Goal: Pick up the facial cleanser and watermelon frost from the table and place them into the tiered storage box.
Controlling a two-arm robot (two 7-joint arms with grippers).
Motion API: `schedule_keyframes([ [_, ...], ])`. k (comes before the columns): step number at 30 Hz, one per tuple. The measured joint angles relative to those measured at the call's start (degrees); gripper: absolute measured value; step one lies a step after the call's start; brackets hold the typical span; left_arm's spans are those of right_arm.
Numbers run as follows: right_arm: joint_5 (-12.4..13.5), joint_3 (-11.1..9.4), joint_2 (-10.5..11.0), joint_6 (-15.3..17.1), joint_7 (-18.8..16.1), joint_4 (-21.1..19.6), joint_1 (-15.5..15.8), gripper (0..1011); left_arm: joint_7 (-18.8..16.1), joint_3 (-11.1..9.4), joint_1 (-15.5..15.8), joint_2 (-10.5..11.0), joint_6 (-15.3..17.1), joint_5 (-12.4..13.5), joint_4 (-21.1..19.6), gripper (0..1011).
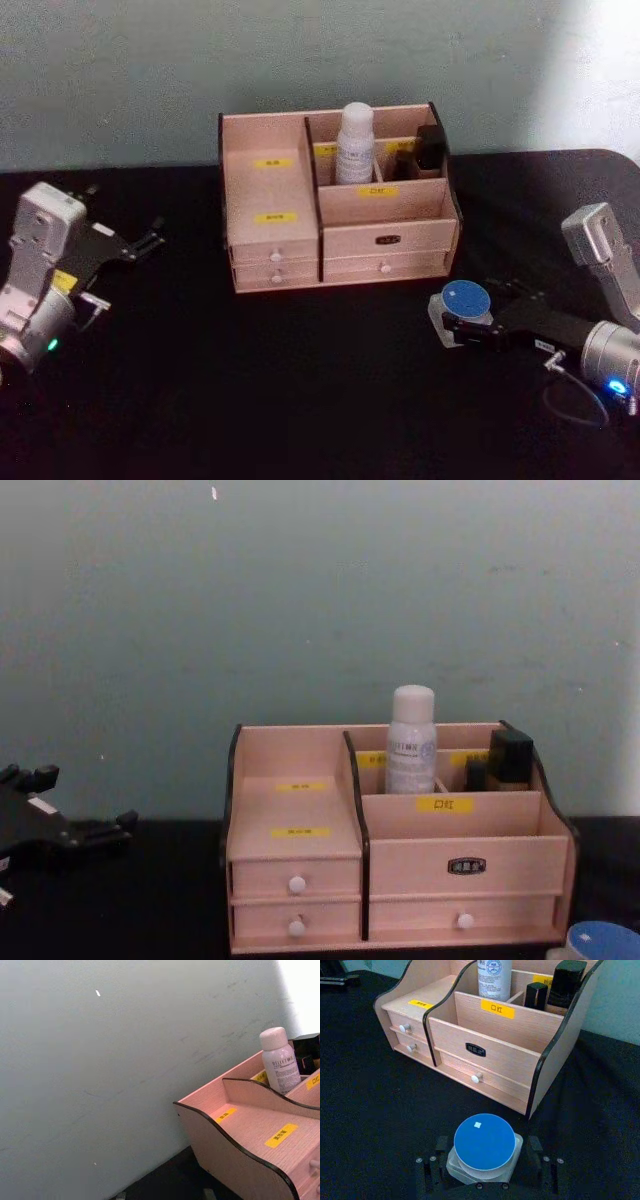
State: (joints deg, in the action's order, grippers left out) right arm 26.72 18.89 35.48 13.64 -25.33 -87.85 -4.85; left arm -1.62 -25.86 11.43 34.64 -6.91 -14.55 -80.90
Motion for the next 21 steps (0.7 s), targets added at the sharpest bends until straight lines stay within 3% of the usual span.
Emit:
schedule_keyframes([
  [21,0.34,0.27,0.09,-0.1,-0.16,0.1,-0.15,1000,0.0,0.0,0.0,0.0,0.0,0.0,0.0,1001],
])
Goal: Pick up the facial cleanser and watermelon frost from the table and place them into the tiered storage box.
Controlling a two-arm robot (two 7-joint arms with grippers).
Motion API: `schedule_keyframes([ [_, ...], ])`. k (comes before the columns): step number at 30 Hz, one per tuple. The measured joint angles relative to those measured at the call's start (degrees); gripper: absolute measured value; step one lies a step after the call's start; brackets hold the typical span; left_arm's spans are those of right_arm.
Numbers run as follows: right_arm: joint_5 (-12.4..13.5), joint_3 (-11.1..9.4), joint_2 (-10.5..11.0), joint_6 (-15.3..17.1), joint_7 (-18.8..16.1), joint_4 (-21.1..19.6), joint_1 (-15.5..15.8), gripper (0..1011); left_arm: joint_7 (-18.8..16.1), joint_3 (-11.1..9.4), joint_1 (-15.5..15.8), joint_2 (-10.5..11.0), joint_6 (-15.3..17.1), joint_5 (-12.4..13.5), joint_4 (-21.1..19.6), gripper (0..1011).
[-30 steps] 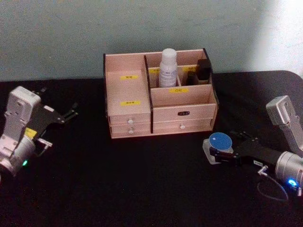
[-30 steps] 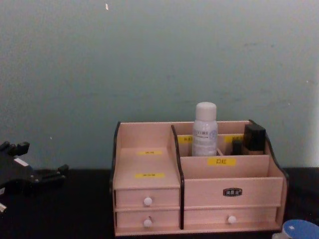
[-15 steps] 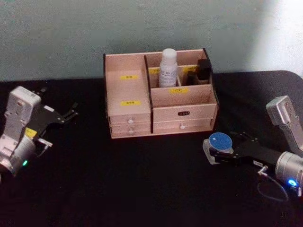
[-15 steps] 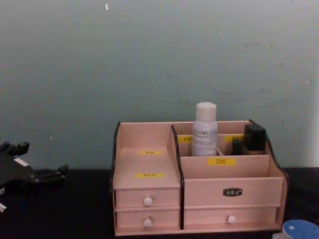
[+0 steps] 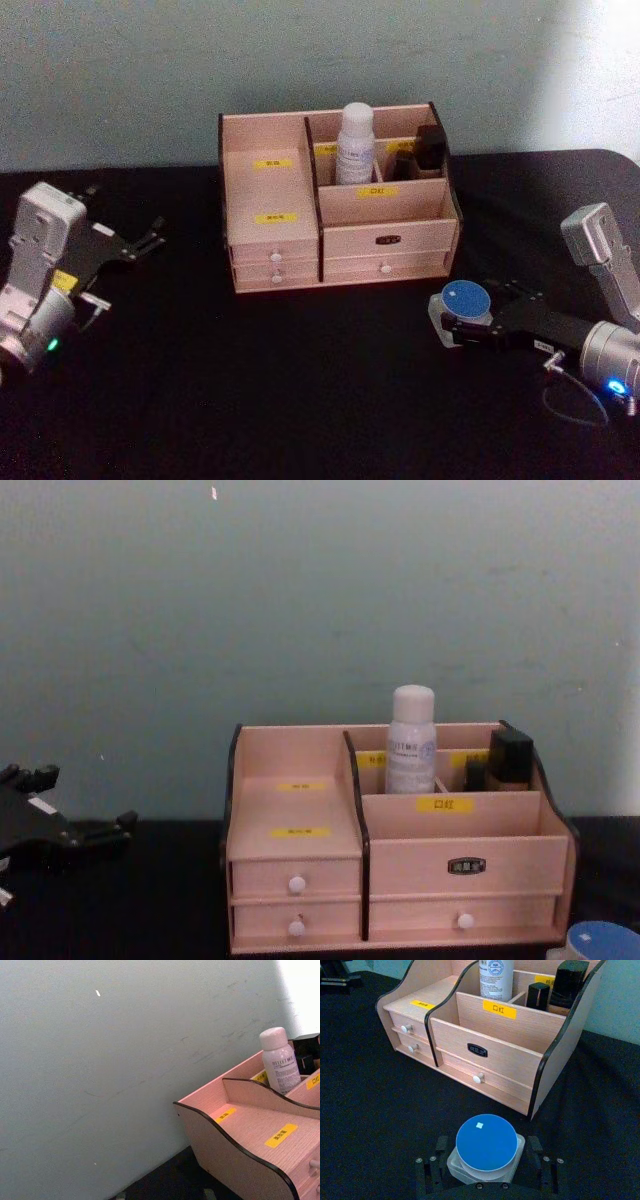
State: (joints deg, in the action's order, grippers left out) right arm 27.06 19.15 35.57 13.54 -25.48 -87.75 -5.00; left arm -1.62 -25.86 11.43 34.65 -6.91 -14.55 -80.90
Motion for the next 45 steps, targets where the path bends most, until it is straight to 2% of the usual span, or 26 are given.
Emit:
schedule_keyframes([
  [41,0.08,0.0,0.0,0.04,0.05,0.03,0.01,1000,0.0,0.0,0.0,0.0,0.0,0.0,0.0,1001],
  [45,0.08,0.01,0.0,0.04,0.05,0.03,0.01,926,0.0,0.0,0.0,0.0,0.0,0.0,0.0,1001],
])
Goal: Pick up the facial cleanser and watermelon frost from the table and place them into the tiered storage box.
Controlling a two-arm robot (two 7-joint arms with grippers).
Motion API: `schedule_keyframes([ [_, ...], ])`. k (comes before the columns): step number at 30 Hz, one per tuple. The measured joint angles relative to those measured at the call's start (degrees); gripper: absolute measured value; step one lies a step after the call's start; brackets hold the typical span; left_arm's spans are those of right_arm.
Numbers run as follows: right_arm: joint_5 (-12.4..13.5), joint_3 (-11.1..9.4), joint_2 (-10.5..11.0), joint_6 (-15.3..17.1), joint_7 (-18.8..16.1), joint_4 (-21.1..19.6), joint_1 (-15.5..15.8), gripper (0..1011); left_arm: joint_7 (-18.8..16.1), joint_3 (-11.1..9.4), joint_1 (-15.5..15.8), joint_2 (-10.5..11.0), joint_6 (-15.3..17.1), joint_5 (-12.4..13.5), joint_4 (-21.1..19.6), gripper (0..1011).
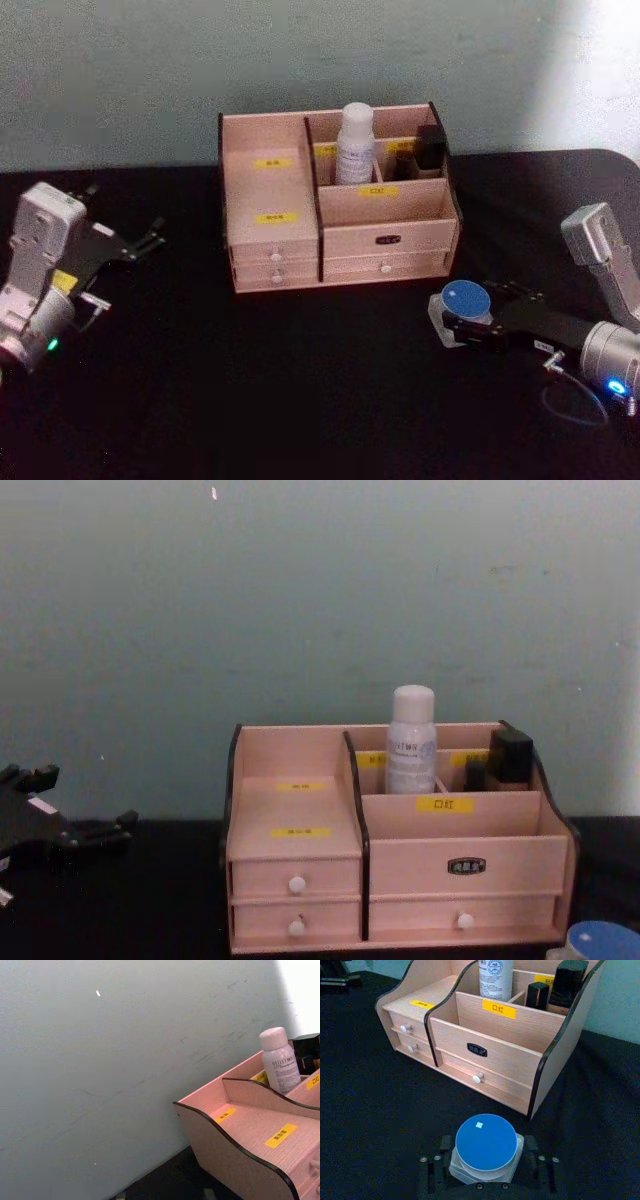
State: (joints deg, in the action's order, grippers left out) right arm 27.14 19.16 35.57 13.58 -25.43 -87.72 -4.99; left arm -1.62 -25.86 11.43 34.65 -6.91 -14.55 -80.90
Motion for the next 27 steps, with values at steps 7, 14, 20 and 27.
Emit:
schedule_keyframes([
  [7,0.0,0.0,0.0,0.0,-0.01,0.0,0.0,746,0.0,0.0,0.0,0.0,0.0,0.0,0.0,1001],
  [14,0.0,0.0,0.0,0.0,0.0,0.0,0.0,723,0.0,0.0,0.0,0.0,0.0,0.0,0.0,1001],
  [20,0.0,0.0,0.0,0.0,0.0,0.0,0.0,723,0.0,0.0,0.0,0.0,0.0,0.0,0.0,1001],
  [27,0.0,0.0,0.0,-0.01,0.0,0.0,0.0,723,0.0,0.0,0.0,0.0,0.0,0.0,0.0,1001],
])
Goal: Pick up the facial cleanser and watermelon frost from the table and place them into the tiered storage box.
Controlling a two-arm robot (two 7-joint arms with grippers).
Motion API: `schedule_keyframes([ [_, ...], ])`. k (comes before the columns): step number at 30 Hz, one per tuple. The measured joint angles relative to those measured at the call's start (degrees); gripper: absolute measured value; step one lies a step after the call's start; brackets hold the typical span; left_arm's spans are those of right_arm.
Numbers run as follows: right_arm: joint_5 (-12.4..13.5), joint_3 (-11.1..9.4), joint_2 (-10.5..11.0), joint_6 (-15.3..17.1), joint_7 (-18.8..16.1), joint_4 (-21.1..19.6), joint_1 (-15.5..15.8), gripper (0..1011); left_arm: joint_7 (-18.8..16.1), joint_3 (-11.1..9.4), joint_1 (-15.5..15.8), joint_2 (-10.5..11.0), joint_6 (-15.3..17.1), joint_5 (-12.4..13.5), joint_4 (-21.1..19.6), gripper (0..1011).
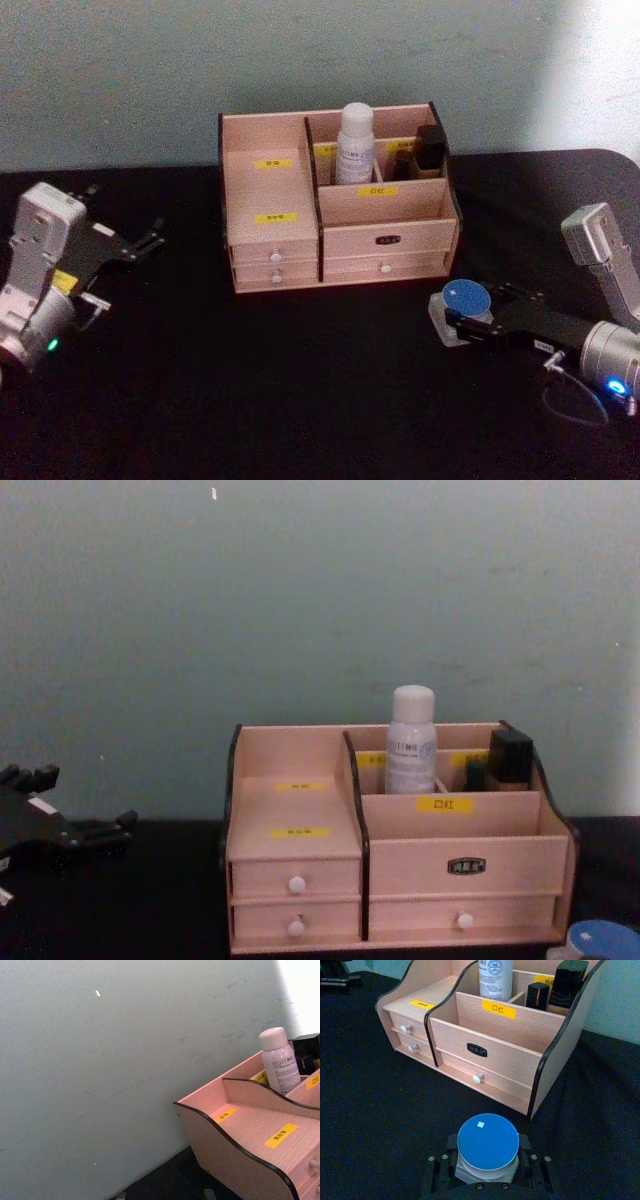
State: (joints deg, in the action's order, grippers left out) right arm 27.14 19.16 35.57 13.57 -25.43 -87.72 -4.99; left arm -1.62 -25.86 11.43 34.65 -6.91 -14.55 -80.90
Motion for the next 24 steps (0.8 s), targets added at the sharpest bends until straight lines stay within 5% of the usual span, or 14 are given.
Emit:
schedule_keyframes([
  [24,-0.04,-0.35,-0.05,-1.07,-0.36,-0.55,-0.34,723,0.0,0.0,0.0,0.0,0.0,0.0,0.0,1001],
])
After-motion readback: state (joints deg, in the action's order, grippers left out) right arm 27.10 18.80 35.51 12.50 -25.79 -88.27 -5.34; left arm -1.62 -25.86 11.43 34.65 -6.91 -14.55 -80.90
